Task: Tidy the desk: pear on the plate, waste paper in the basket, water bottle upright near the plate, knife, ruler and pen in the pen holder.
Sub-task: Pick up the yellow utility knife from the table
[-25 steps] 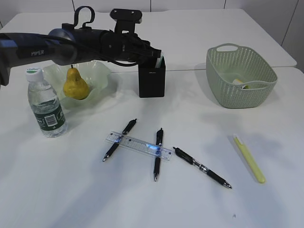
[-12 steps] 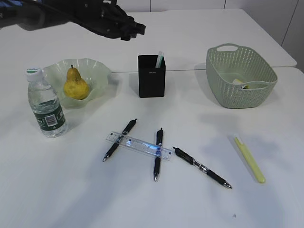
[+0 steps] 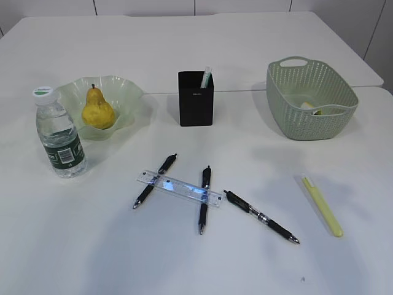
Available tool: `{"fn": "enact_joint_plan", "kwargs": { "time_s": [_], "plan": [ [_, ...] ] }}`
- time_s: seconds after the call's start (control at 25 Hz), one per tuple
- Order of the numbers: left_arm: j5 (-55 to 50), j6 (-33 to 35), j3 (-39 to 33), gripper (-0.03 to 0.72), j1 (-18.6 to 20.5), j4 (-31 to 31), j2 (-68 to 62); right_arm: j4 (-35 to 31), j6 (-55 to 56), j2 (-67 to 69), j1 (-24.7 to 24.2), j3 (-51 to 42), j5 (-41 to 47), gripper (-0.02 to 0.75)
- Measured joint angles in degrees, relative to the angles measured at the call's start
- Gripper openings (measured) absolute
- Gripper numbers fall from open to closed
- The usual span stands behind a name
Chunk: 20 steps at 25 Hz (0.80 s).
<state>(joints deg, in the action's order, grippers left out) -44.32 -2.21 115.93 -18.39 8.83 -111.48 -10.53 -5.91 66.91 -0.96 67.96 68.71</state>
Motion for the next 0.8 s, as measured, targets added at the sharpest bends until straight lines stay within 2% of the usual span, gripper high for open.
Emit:
{"fn": "enact_joint_plan", "kwargs": {
  "time_s": [0.36, 0.8],
  "plan": [
    [-25.85, -2.52, 0.00, 0.237, 3.32, 1.11, 15.15, -3.58, 1.16, 10.00, 0.00, 0.79, 0.36, 0.498],
    [-28.22, -3.03, 0.27, 0.237, 3.56, 4.05, 29.32, -4.47, 0.83, 29.32, 0.00, 5.11, -2.67, 0.499]
  ]
}}
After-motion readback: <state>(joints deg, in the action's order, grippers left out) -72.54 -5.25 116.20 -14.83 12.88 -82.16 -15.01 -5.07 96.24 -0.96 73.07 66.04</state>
